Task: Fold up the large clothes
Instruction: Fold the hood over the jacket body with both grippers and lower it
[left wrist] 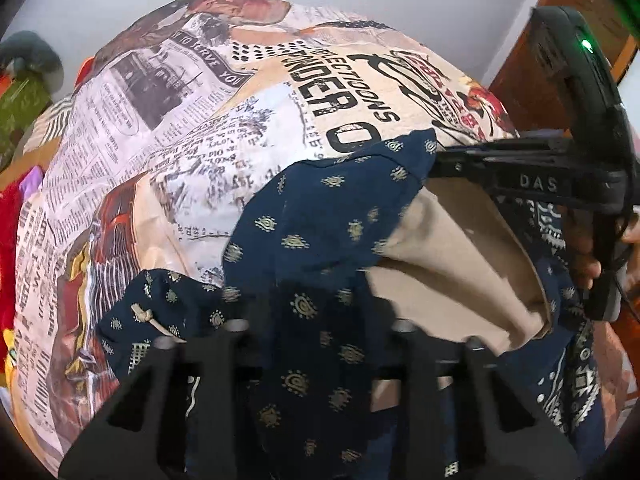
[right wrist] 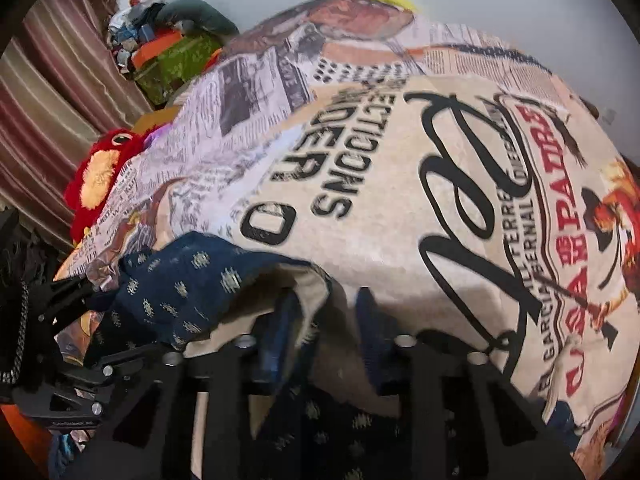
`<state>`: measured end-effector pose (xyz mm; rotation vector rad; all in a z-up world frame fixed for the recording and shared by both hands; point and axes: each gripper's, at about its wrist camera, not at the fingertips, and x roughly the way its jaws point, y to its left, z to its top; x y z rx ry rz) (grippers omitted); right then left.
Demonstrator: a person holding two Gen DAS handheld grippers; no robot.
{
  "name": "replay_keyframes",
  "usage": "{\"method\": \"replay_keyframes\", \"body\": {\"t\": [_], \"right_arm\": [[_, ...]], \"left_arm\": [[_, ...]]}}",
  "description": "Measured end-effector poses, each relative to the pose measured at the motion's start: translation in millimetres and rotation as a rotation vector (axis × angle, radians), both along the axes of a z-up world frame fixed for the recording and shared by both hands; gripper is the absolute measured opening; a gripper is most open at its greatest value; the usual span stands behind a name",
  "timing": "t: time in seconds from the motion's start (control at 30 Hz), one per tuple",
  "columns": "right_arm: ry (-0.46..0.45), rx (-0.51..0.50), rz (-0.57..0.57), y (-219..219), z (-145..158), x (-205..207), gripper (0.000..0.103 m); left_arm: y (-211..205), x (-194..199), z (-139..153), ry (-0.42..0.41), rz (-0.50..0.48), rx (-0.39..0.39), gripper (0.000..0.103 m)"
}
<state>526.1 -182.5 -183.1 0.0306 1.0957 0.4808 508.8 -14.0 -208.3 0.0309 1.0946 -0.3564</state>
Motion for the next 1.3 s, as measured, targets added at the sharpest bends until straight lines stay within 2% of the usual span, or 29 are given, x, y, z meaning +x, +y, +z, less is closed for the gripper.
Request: {"method": "replay_keyframes", "body": {"t": [0.03, 0.07, 0.17, 0.4, 0.57, 0.67, 0.8, 0.93, 1.17, 1.3], "right_arm": [[0.001, 0.005, 0.006, 1.2, 1.4, -0.6, 0.008], [-0.006, 0.004, 0.008, 2.9, 4.0, -3.6, 0.007], [-0.041, 0.007, 0.027, 6.1, 17.0, -19.6, 0.005], [-0.12, 0.044, 0.093, -1.8, 68.1, -80.6, 0.003], [-0.157, 0.038, 0.13, -9.2, 95.7, -134.3, 0.003], [-0.167, 0.023, 0.144, -11.2, 101.7, -167.2, 0.003], [-0.167, -0.008, 0.161, -10.9, 97.5, -206.6, 0.003], [-0.129, -0.035, 0.179, -6.3, 78.8, -241.8, 0.003], [-0.073, -0.075, 0.211, 1.0, 43.5, -294.7, 0.003], [-0.058, -0.099, 0.237, 2.6, 32.5, -319.6, 0.004]], "left_arm": [[3.3, 0.5, 0.8, 0.01, 0.018, -0.012, 0.01], [6.9, 0.6, 2.7, 0.013, 0.035, -0.021, 0.008], [17.8, -11.4, 17.2, -0.018, 0.052, -0.054, 0.006], [22.9, -66.1, 62.4, -0.083, 0.009, -0.056, 0.005], [11.0, -115.5, 77.2, -0.108, -0.059, -0.01, 0.005], [4.0, -143.3, 77.3, -0.114, -0.085, 0.026, 0.005], [4.4, -171.3, 72.0, -0.105, -0.093, 0.042, 0.005], [9.2, -193.7, 61.6, -0.087, -0.082, 0.046, 0.005], [16.7, -232.4, 29.5, -0.009, -0.072, 0.049, 0.005], [18.4, -249.3, 17.6, 0.026, -0.076, 0.08, 0.005]]}}
